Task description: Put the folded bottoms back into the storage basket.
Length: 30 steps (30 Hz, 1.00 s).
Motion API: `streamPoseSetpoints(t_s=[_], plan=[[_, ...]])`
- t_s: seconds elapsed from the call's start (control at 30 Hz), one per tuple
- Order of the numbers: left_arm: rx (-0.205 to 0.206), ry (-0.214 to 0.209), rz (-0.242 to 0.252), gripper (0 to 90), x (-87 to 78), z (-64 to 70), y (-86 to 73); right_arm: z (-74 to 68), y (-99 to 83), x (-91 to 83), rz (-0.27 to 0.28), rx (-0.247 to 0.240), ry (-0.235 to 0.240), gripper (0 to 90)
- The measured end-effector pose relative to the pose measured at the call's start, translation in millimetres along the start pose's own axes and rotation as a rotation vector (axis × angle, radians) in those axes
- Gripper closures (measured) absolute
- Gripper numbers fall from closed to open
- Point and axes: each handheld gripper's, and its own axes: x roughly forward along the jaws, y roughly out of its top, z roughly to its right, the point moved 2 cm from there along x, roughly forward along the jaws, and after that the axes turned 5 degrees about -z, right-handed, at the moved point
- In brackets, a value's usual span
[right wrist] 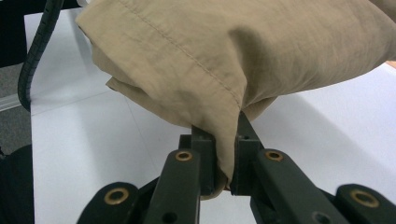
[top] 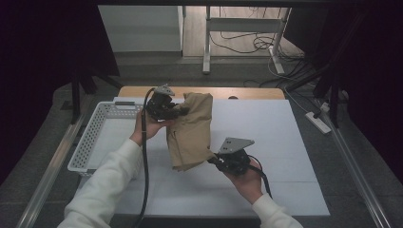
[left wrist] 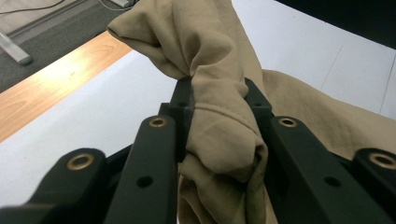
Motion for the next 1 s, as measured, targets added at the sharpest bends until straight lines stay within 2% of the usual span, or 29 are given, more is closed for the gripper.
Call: streamPoseSetpoints(t_s=[1.0], plan=[[-0.013, 0.022, 0.011, 72.0, -23.9, -6.7, -9.4, -6.6, 15.9, 10.2, 0.011, -0.016, 0.027, 82.9]])
